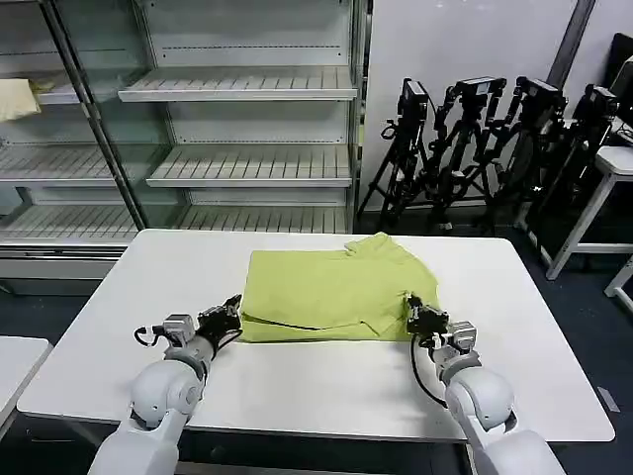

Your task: Fold and organize the clothes.

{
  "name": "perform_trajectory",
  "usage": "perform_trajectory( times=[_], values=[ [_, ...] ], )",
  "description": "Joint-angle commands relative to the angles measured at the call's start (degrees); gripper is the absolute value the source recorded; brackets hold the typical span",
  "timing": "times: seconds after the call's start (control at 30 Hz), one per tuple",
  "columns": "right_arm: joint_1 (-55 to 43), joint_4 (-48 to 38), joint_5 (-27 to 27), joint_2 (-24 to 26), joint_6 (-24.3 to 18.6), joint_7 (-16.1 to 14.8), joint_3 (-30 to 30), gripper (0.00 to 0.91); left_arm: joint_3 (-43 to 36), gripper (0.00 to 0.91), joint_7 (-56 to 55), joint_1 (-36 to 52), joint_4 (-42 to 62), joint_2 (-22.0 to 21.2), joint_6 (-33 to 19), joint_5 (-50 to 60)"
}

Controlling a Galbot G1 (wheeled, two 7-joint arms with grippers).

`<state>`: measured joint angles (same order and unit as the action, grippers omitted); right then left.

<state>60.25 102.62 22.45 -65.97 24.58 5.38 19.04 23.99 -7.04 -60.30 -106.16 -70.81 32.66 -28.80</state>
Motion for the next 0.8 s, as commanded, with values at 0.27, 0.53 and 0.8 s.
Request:
perform_trajectory(
  times=[0.27, 0.53, 0.8],
  values=[
    [13.63, 12.48, -1.11, 1.32, 4.81, 1.03, 9.45, 0.907, -1.55, 0.907, -0.28, -12.94, -7.98, 2.81, 0.41, 3.8],
    [13.16, 8.77, 1.33, 0.84, 6.01, 1.98, 9.68, 0.786, -2.05, 0.907, -0.79, -9.07, -2.8, 1.97, 0.47, 4.7],
    [13.09, 7.53, 2.92, 0.21, 6.56, 0.96, 8.46, 0.0, -3.11, 0.01, -0.31, -8.82, -1.5, 3.4, 0.5, 4.79]
  ],
)
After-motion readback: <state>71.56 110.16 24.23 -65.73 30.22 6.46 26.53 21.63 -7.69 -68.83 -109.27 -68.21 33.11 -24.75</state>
